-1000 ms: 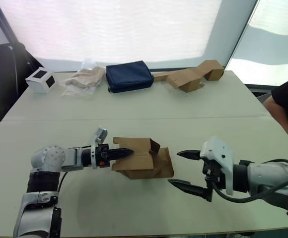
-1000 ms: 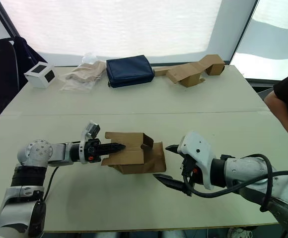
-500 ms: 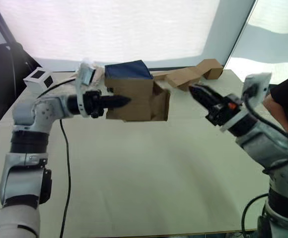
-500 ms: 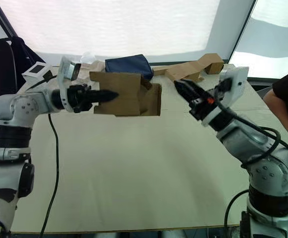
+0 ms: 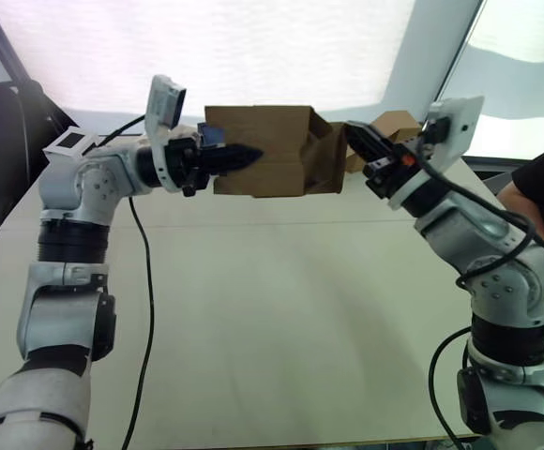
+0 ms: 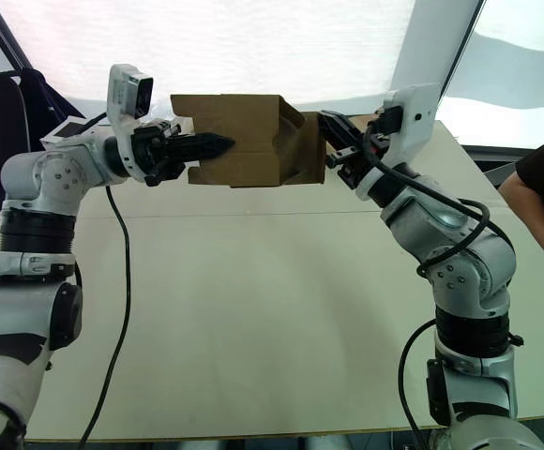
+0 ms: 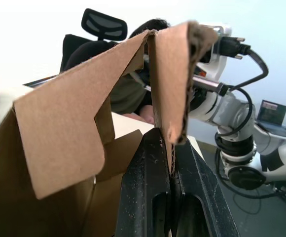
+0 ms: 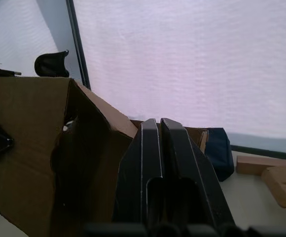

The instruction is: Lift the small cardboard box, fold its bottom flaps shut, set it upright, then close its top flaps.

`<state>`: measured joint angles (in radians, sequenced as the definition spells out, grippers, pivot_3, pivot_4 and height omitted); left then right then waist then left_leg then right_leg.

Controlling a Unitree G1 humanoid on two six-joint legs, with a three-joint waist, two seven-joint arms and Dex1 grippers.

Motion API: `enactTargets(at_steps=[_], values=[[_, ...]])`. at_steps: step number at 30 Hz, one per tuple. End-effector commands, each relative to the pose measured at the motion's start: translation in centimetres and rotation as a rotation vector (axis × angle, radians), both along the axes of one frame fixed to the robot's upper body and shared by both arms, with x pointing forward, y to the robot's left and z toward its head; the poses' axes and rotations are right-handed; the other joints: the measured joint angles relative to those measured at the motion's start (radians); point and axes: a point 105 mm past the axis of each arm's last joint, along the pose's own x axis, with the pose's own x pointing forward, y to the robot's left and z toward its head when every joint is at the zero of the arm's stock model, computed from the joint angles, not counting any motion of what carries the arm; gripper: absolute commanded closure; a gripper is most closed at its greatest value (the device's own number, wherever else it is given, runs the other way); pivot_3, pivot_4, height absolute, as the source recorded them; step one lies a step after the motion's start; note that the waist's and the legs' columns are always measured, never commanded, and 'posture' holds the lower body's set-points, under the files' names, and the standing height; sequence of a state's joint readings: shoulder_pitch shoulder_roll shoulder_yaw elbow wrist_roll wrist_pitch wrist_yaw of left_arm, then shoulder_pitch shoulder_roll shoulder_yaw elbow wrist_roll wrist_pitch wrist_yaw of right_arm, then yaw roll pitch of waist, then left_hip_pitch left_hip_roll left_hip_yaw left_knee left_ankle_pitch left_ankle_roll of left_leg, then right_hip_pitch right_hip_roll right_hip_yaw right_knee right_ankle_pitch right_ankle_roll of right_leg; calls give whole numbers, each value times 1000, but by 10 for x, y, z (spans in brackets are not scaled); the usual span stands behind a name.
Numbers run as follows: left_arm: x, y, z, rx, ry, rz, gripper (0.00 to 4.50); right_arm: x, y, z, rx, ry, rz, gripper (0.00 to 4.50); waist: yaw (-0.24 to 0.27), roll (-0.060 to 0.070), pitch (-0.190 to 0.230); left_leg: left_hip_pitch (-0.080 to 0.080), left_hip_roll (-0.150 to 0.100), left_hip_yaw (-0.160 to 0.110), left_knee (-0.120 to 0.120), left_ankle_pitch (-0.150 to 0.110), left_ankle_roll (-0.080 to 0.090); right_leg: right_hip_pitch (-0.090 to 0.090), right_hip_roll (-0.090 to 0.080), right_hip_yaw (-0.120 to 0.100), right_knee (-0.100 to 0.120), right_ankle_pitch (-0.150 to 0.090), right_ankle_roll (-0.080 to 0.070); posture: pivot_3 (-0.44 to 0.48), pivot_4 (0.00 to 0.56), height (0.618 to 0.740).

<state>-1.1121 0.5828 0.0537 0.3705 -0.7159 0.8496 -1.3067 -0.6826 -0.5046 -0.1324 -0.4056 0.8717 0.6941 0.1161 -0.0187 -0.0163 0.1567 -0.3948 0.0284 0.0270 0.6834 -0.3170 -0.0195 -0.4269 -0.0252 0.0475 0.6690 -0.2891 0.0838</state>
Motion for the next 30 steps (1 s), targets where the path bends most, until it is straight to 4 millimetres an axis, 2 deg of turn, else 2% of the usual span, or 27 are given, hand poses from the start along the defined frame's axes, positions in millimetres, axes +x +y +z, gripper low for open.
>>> enactTargets(at_steps=[1,12,20,25,30], values=[[-13,-2,12,-8,-51,-44,4500,-11,16,11,-29,-63,78,4393,-1,0,0,0,0,0,0,0,0,0,0,0,0,0,0,0,150,740],[-23,-5,9,-3,-6,-89,4500,-26,38,8,-67,-57,226,4393,-1,0,0,0,0,0,0,0,0,0,-1,0,0,0,0,0,150,740],[-26,-8,7,1,2,-107,4500,-29,42,6,-75,-61,260,4393,0,0,0,0,0,0,0,0,0,0,-1,0,0,0,0,0,150,740],[-21,-7,7,-2,0,-80,4500,-34,35,5,-91,-68,253,4393,0,0,0,0,0,0,0,0,0,0,-1,0,0,0,0,0,150,740],[-17,-3,7,-6,-1,-57,4500,-49,3,9,-106,-45,256,4393,6,0,0,-1,0,-1,0,0,0,0,-1,0,0,0,0,0,150,740]])
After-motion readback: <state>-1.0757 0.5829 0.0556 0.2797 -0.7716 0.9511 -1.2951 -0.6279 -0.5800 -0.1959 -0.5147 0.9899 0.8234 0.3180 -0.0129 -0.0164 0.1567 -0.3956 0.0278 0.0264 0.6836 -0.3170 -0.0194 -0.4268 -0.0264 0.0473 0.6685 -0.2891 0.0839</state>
